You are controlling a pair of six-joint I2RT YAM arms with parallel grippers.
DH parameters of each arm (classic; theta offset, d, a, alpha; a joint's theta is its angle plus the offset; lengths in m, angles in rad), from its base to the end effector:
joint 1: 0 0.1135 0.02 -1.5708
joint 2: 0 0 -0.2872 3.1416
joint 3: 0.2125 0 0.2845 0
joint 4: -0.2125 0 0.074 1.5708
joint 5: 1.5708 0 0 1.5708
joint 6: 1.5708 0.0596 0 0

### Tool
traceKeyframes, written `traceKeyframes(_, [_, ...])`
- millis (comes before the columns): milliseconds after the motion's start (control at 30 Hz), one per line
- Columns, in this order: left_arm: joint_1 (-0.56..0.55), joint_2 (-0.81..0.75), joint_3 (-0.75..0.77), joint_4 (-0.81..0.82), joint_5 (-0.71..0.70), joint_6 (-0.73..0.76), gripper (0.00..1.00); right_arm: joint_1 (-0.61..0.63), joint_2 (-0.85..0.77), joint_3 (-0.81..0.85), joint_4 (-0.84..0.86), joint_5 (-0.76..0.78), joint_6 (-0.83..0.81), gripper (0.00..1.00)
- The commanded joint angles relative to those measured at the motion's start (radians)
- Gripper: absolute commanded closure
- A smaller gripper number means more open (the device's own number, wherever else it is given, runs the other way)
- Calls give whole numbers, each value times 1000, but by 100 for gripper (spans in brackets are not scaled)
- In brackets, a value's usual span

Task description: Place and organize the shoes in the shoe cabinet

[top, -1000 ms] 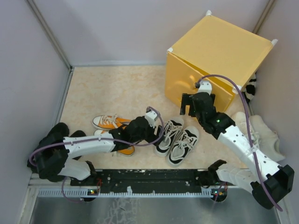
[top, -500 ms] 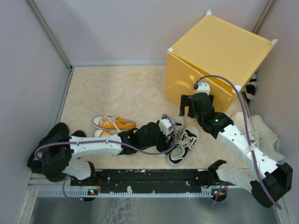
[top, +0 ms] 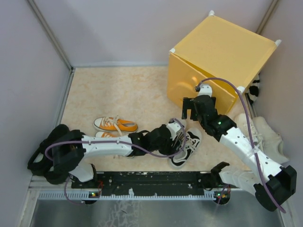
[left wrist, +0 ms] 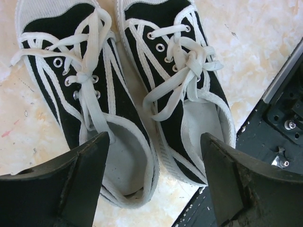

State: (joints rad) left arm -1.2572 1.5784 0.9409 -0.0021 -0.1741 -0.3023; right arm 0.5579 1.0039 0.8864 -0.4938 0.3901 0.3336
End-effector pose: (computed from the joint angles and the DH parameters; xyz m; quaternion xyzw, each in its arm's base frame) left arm 0.1295 -0.3657 0.2042 0.3744 0.8086 -0.2592 0.3727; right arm 0.2281 0.1156 0.3087 -0.0085 0.8748 0.0401 0.4827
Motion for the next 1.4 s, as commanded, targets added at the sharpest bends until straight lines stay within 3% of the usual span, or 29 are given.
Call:
traceKeyframes(0, [-15,7,34,-9,13,-26,17,-5,-24,-7,50,-4,-9,2])
traceKeyframes(400, [-31,139,96,-54,-7,-86,22,-8,-38,-4,44,2,-13,2])
traceKeyframes(600, [-32,248,149,-127,-78,-131,34,-9,-64,-1,32,-2,-22,2])
traceKeyframes(633, [-32,268,155,-130,-77,-132,44,-9,-68,-1,32,-3,-24,2])
traceKeyframes(733, [-32,303,168,-143,-52,-133,95,-8,-74,6,26,-6,-28,1])
traceKeyframes(767, [-32,304,165,-147,-49,-137,100,-8,-77,8,23,-14,-30,2])
traceKeyframes(967, [-30,170,83,-149,-124,-76,100,-8,-114,54,9,-162,-100,2])
traceKeyframes(1200, [-13,-142,66,-205,-390,-10,100,-9,-229,204,5,-442,-121,2])
traceKeyframes(1367, [-13,-318,70,-206,-546,91,100,-8,-303,324,54,-356,-120,2])
